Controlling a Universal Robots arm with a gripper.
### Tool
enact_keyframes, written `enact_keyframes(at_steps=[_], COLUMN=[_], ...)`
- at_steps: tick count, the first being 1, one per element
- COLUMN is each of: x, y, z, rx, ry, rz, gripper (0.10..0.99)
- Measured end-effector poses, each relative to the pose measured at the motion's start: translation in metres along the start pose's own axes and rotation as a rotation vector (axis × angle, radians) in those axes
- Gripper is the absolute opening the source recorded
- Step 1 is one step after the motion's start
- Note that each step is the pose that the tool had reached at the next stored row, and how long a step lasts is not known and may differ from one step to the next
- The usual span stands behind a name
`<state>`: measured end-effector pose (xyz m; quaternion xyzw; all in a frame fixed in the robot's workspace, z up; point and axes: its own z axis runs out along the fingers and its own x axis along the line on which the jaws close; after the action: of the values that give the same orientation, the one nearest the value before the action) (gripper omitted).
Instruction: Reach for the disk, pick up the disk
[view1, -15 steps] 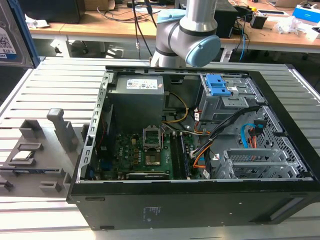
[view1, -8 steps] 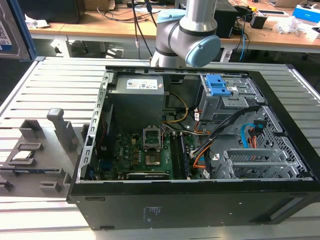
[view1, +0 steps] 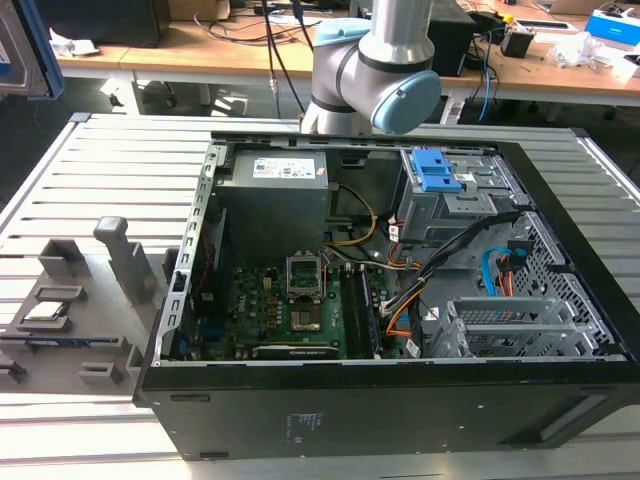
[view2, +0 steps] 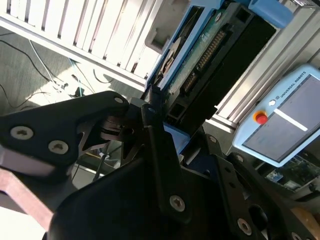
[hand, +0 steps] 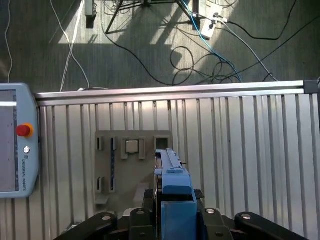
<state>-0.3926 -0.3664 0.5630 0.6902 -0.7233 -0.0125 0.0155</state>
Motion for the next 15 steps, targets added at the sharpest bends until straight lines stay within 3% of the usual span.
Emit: enact_keyframes(at_steps=[8, 15], x=[0.0001, 0.0001], y=[0.0006, 0.0007], z=[-0.0184, -0.0209], rx=[-0.001, -0.001], ry=[0.0, 0.0002], rz=[0.0, -0.011], gripper=[0.369, 0.369])
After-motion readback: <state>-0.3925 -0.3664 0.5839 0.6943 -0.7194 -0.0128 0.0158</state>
